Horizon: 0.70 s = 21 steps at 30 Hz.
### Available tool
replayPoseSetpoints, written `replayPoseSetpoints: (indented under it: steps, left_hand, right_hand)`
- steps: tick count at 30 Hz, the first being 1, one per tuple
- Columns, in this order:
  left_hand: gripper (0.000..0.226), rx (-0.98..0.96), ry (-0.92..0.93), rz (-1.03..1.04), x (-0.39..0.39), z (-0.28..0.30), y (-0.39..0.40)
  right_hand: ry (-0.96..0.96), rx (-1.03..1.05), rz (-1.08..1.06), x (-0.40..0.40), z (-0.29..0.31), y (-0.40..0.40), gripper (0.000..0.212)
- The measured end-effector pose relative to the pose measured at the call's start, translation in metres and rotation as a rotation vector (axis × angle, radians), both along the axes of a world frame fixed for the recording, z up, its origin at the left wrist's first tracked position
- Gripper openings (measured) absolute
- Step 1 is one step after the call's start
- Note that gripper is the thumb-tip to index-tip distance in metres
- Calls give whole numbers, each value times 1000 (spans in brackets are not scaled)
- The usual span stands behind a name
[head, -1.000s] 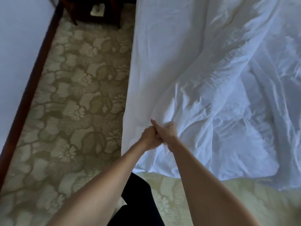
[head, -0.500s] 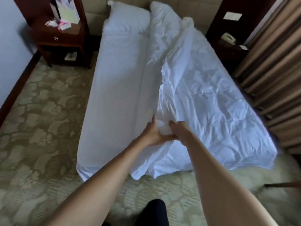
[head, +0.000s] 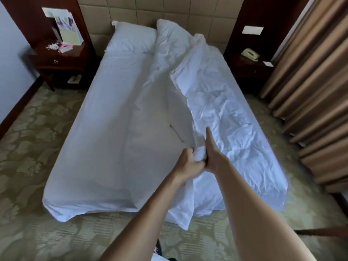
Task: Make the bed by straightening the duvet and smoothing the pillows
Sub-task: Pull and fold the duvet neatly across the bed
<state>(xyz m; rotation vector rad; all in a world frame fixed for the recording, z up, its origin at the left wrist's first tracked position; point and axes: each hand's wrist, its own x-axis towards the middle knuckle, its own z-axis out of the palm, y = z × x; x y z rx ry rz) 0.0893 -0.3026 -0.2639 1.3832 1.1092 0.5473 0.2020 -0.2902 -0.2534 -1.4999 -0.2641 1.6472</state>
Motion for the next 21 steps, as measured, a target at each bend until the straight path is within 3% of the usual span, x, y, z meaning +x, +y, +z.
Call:
replayPoseSetpoints:
  steps: [3, 7, 10, 15, 19, 21]
  left_hand:
    - [12, 115, 117, -196, 41, 6, 1]
    - [15, 105, 168, -341, 86, -5, 8]
    - [17, 17, 171, -355, 123, -22, 25]
    - [18, -71, 267, -498, 212, -34, 57]
    - [29, -58, 241, -531, 286, -24, 68]
    - [32, -8, 186, -468, 309, -13, 70]
  right_hand:
    - [-90, -73, 176, 52, 9, 0, 40]
    - [-447, -156, 242, 111, -18, 7, 3]
    - [-470, -157, 183, 156, -37, 11, 8]
    - [-463, -227, 289, 248, -47, 27, 15]
    - [-480, -242, 411, 323, -42, 51, 30]
    - [-444, -236, 443, 344, -35, 64, 26]
